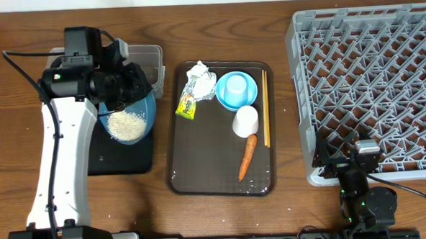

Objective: Sort waste into correct bins and load items into the dishwasher rack
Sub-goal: 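Lift the teal bowl with the left gripper toward the black tray, then tilt the teal bowl with the left gripper, pouring rice onto the black tray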

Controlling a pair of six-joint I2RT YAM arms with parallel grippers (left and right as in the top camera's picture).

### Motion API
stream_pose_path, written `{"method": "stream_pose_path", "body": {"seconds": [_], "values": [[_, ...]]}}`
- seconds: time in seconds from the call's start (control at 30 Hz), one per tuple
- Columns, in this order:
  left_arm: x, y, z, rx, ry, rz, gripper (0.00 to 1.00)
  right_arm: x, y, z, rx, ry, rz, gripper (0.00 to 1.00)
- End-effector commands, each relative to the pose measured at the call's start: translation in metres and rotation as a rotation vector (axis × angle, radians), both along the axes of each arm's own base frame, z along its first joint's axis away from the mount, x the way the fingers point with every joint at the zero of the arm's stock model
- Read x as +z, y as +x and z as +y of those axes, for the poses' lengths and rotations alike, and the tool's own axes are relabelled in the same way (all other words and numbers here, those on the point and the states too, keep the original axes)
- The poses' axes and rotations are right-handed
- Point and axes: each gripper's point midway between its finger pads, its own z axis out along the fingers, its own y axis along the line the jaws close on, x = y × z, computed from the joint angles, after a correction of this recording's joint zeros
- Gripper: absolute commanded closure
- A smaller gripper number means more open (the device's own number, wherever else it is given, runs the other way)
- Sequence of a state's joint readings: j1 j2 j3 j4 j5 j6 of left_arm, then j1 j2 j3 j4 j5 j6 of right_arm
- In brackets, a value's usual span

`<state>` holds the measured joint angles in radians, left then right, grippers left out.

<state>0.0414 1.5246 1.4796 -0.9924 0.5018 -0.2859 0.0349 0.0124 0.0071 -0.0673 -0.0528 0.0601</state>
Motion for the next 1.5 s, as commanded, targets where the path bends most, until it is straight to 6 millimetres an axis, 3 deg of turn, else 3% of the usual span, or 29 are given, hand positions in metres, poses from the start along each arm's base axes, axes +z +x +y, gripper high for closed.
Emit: {"method": "stream_pose_path", "body": {"seconds": [0.0,0.23,0.43,0.67,1.07,1.47], "values": [[0.012,-0.002,-0.008,-0.044,-0.117,-0.029,0.94,-0.001,0.000,0.001,0.002,0.010,0.004,0.01],[0.017,0.000,0.020,0.031,-0.188,-0.035,0.94,-0.001,0.000,0.001,0.002,0.010,0.004,0.01],[0.012,-0.003,0.030,0.046,-0.235,-0.030,0.94,-0.001,0.000,0.001,0.002,0.010,0.004,0.01],[-0.004,-0.006,0.031,0.050,-0.256,-0.008,0.94,-0.001,0.000,0.001,0.002,0.010,0.004,0.01],[0.015,0.000,0.013,-0.044,-0.409,-0.102,0.94,-0.001,0.000,0.001,0.002,0.010,0.004,0.01],[0.024,-0.010,0.044,0.041,-0.516,-0.098,0.94,-0.001,0.000,0.001,0.002,0.010,0.004,0.01]]}}
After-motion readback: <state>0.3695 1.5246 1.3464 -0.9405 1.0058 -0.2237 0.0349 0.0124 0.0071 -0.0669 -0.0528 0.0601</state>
